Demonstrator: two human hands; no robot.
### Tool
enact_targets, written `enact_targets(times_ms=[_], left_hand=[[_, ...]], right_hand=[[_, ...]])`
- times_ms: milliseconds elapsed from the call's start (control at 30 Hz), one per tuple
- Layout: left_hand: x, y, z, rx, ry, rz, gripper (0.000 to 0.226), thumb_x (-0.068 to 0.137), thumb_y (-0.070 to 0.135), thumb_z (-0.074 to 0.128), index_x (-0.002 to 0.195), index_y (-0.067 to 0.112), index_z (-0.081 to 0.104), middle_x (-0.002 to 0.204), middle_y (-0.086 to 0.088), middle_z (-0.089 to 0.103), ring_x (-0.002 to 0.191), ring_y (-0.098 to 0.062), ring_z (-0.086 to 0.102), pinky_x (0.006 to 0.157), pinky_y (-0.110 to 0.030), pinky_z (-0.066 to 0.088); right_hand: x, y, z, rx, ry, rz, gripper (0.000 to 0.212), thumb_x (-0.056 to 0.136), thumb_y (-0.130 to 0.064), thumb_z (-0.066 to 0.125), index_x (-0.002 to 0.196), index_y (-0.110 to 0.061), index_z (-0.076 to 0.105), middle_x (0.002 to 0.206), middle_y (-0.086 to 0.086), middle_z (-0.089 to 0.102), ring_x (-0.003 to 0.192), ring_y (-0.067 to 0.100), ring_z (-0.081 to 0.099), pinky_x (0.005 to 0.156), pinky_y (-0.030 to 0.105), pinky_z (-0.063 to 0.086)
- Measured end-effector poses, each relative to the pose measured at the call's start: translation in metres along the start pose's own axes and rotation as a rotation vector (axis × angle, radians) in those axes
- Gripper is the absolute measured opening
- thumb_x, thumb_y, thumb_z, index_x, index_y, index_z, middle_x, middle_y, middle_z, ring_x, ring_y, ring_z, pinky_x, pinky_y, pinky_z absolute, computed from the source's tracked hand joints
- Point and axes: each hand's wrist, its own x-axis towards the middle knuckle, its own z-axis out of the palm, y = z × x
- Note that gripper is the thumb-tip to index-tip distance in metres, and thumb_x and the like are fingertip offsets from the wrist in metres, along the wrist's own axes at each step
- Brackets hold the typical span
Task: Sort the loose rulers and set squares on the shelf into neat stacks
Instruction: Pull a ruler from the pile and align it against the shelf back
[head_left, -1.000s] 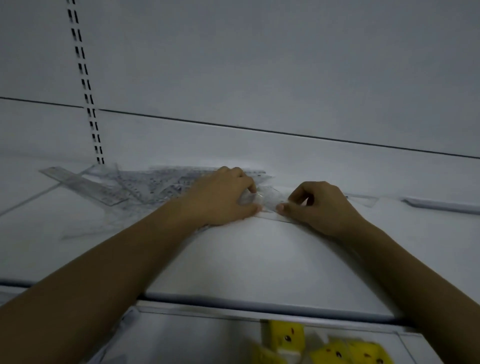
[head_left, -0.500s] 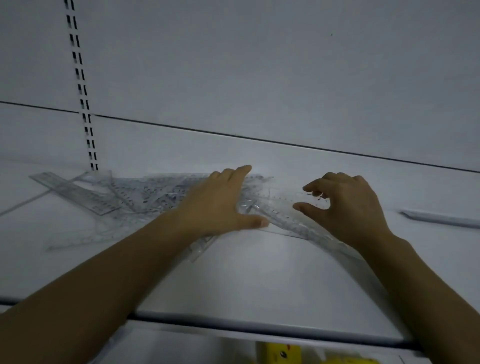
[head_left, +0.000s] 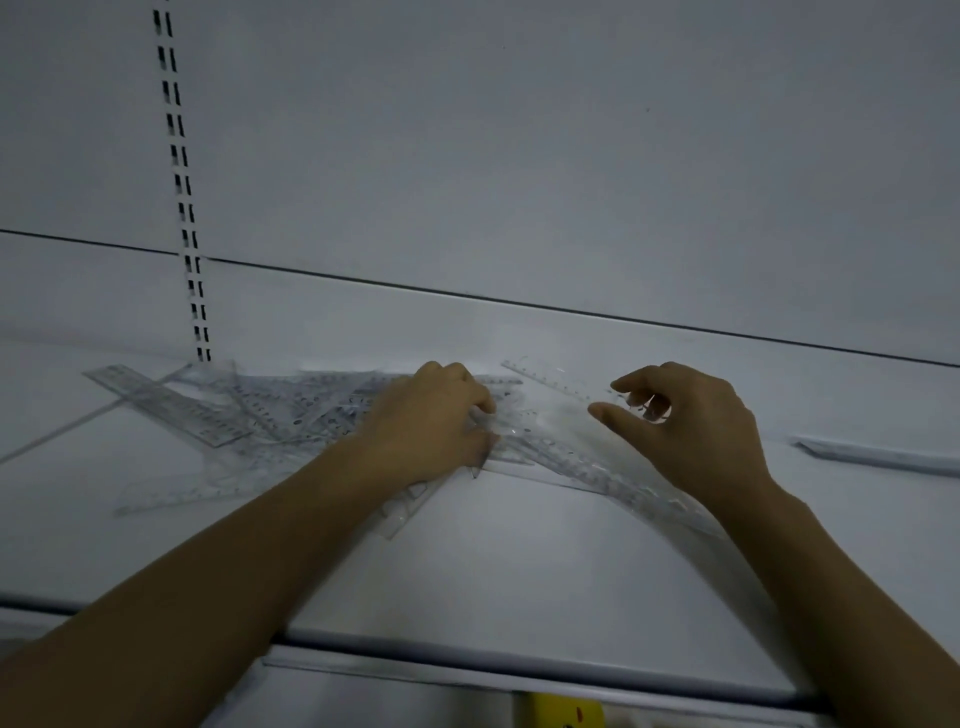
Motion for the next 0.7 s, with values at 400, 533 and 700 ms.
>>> enact_targets(times_ms=[400, 533, 700], left_hand=[[0.003, 0.007, -0.004, -0.287, 0.309, 0.117, 0.034, 0.082, 0.048, 0.055, 0.090, 0.019, 0.071, 0.090, 0.010, 0.065, 0.085, -0.012, 0.059, 0.074, -0.031, 0.045], [0.000, 0.009, -0.003, -0.329, 0.267, 0.145, 0.034, 0.087, 0.041, 0.046, 0.098, 0.019, 0.069, 0.094, 0.004, 0.067, 0.088, -0.014, 0.059, 0.077, -0.036, 0.049], [0.001, 0.006, -0.004, -0.335, 0.328, 0.159, 0.025, 0.079, 0.030, 0.073, 0.069, 0.033, 0.050, 0.091, 0.014, 0.064, 0.089, -0.009, 0.058, 0.079, -0.033, 0.047]], right_hand=[[0.000, -0.002, 0.004, 0.158, 0.040, 0.065, 0.037, 0.081, -0.055, 0.057, 0.095, -0.024, 0.070, 0.081, -0.010, 0.066, 0.072, 0.005, 0.058, 0.064, 0.027, 0.046], [-0.001, -0.003, 0.004, 0.191, 0.055, 0.053, 0.037, 0.085, -0.055, 0.050, 0.090, -0.024, 0.070, 0.079, -0.011, 0.067, 0.071, 0.006, 0.060, 0.063, 0.028, 0.048], [-0.001, -0.005, 0.001, 0.235, 0.127, 0.042, 0.030, 0.090, -0.045, 0.052, 0.082, -0.021, 0.068, 0.068, -0.014, 0.062, 0.067, 0.004, 0.058, 0.056, 0.022, 0.038]])
